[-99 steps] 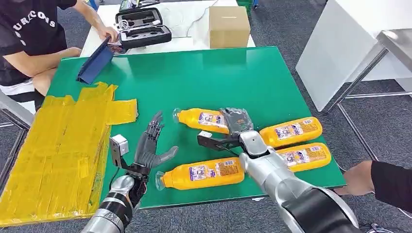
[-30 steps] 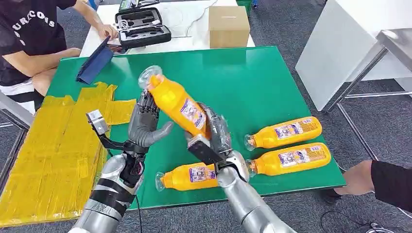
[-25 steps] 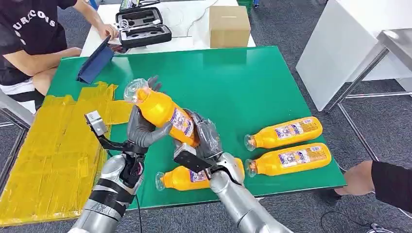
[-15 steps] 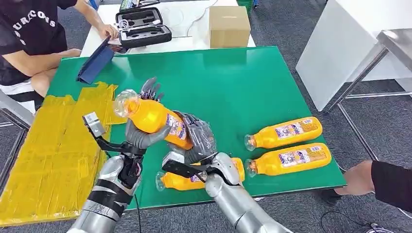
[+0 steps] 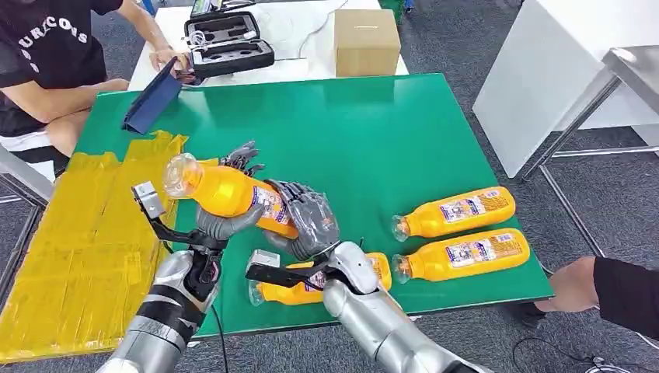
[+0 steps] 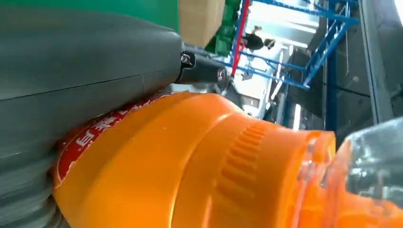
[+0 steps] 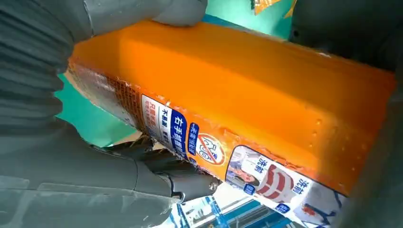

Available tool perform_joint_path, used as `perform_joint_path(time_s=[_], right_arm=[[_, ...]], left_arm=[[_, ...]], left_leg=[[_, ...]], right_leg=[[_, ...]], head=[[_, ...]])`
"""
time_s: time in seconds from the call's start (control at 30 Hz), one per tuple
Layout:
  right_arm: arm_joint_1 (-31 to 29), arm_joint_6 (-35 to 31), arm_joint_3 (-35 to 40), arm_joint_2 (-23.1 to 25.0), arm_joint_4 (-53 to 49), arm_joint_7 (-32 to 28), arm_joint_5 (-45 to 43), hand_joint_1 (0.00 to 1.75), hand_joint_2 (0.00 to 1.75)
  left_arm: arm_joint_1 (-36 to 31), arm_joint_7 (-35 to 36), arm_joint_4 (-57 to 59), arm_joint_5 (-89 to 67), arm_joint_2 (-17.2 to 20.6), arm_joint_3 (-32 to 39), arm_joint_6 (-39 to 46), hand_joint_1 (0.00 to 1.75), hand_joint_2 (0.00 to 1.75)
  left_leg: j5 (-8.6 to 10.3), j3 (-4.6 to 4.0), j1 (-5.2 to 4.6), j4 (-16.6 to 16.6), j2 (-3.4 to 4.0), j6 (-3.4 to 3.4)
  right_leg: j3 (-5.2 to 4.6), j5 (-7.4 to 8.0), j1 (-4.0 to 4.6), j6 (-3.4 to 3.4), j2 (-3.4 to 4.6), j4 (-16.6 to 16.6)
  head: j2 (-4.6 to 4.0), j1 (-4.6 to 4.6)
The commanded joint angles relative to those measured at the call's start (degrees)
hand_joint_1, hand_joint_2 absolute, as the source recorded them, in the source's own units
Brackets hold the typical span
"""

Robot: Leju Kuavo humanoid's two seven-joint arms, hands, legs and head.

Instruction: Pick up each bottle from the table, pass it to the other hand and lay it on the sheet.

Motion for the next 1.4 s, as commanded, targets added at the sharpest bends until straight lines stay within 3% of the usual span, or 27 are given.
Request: perform_joint_path(time_s=[0.03, 0.27, 0.3, 0.33, 0.57, 0.6, 0.77, 0.9, 0.93, 0.97, 1.0, 1.07, 1.2, 1.4], right_arm=[[1.6, 1.6, 5.7, -1.3, -0.7, -3.4, -3.2, 1.75, 1.75], [4.0, 4.1, 1.0, -3.0, -8.3, -4.3, -9.4, 1.75, 1.75], [4.6, 4.4, 0.0, -3.1, -9.5, -4.2, -10.5, 1.55, 1.75], [5.3, 4.8, -1.4, -3.0, -10.9, -4.5, -12.1, 0.63, 1.75], [5.5, 5.4, -1.5, -3.4, -11.7, -4.5, -12.1, 0.63, 1.75], [6.4, 6.8, -3.0, -2.7, -12.8, -5.5, -15.6, 0.00, 1.75], [12.3, 19.6, -9.4, -4.0, -28.1, -7.8, -33.4, 0.00, 1.75], [15.1, 30.0, -12.6, -5.8, -35.5, -5.2, -45.1, 0.00, 1.75], [15.6, 32.7, -13.8, -6.2, -36.1, -4.7, -48.3, 0.00, 0.00], [16.3, 34.5, -14.9, -6.6, -36.9, -5.3, -50.2, 0.00, 0.00], [16.8, 35.1, -15.8, -6.7, -37.6, -5.4, -50.7, 0.00, 1.75], [17.9, 35.1, -16.7, -6.7, -39.7, -5.5, -50.5, 0.00, 1.75], [18.0, 35.9, -17.1, -6.8, -40.2, -3.2, -52.7, 0.00, 1.75], [18.0, 35.9, -17.1, -6.8, -40.2, -3.2, -52.7, 0.00, 1.75]], left_arm=[[-4.5, 1.0, 2.3, -1.3, -0.6, 2.8, 3.9, 1.75, 1.75], [-3.3, 0.2, -1.0, -2.7, 0.5, 4.5, 7.1, 1.75, 1.75], [-3.0, 0.1, -1.8, -3.0, 0.6, 4.8, 7.6, 1.75, 1.75], [-2.6, -0.2, -2.9, -3.8, 0.8, 5.1, 8.6, 1.75, 1.75], [-2.3, -0.1, -3.8, -3.8, 1.0, 5.4, 8.7, 1.75, 1.75], [-2.2, -0.5, -4.0, -4.5, 1.2, 5.2, 9.8, 1.75, 1.75], [-3.6, -0.7, -5.7, -9.1, 4.1, 8.5, 16.5, 1.75, 1.75], [-7.0, -1.6, -3.2, -18.8, 7.4, 10.5, 24.6, 1.75, 1.75], [-7.7, -2.0, -3.1, -22.8, 8.3, 10.6, 27.2, 1.75, 1.75], [-8.4, -1.9, -2.8, -27.7, 9.4, 10.6, 30.8, 1.75, 1.75], [-8.9, -1.8, -2.9, -30.5, 9.6, 11.2, 32.7, 1.75, 1.75], [-9.1, -2.0, -3.1, -42.8, 10.4, 12.0, 43.4, 1.75, 1.75], [-10.0, 1.1, 1.7, -57.6, 11.9, 11.2, 49.4, 1.75, 1.75], [-10.0, 1.1, 1.7, -57.6, 11.9, 11.2, 49.4, 1.75, 1.75]], left_leg=[[-0.12, 0.23, 0.06, 0.0, -0.09, -0.06], [-0.14, 0.24, 0.06, 0.0, -0.05, -0.05], [-0.09, 0.15, 0.06, 0.0, -0.04, -0.04], [-0.12, 0.22, 0.06, 0.0, -0.03, -0.05], [-0.16, 0.34, 0.07, 0.0, -0.02, -0.08], [-0.12, 0.24, 0.05, 0.0, -0.02, -0.06], [-0.07, 0.09, 0.09, 0.0, -0.14, -0.06], [-0.15, 0.19, 0.11, 0.1, -0.01, -0.09], [-0.07, 0.10, 0.09, 0.1, -0.07, -0.08], [0.00, 0.03, 0.07, 0.0, -0.07, -0.07], [-0.07, 0.14, 0.12, 0.1, -0.13, -0.10], [-0.09, 0.21, 0.11, 0.1, -0.15, -0.10], [-0.08, 0.18, 0.07, 0.0, -0.01, -0.08], [-0.14, 0.28, 0.08, 0.0, 0.00, -0.09]], right_leg=[[0.28, -0.14, 0.08, -0.09, -0.17, 0.0], [0.28, -0.14, 0.07, -0.09, -0.13, 0.0], [0.20, -0.08, 0.07, -0.07, -0.10, 0.0], [0.26, -0.12, 0.08, -0.08, -0.10, 0.0], [0.37, -0.16, 0.09, -0.13, -0.11, 0.0], [0.27, -0.12, 0.07, -0.10, -0.09, 0.0], [0.11, -0.11, 0.10, -0.08, -0.20, 0.0], [0.21, -0.15, 0.12, -0.11, -0.06, 0.1], [0.13, -0.11, 0.10, -0.09, -0.13, 0.1], [0.04, -0.06, 0.07, -0.07, -0.15, 0.0], [0.19, -0.13, 0.13, -0.11, -0.23, 0.0], [0.25, -0.16, 0.12, -0.12, -0.24, 0.1], [0.18, -0.10, 0.07, -0.08, -0.07, 0.0], [0.28, -0.15, 0.09, -0.11, -0.09, 0.1]], head=[[0.00, -0.02], [0.00, -0.02], [0.00, 0.00], [0.00, 0.00], [0.00, 0.00], [0.00, -0.02], [0.00, 0.02], [0.00, 0.00], [0.00, 0.00], [0.00, 0.00], [0.00, 0.00], [0.00, 0.00], [0.00, 0.00], [0.00, 0.00]])
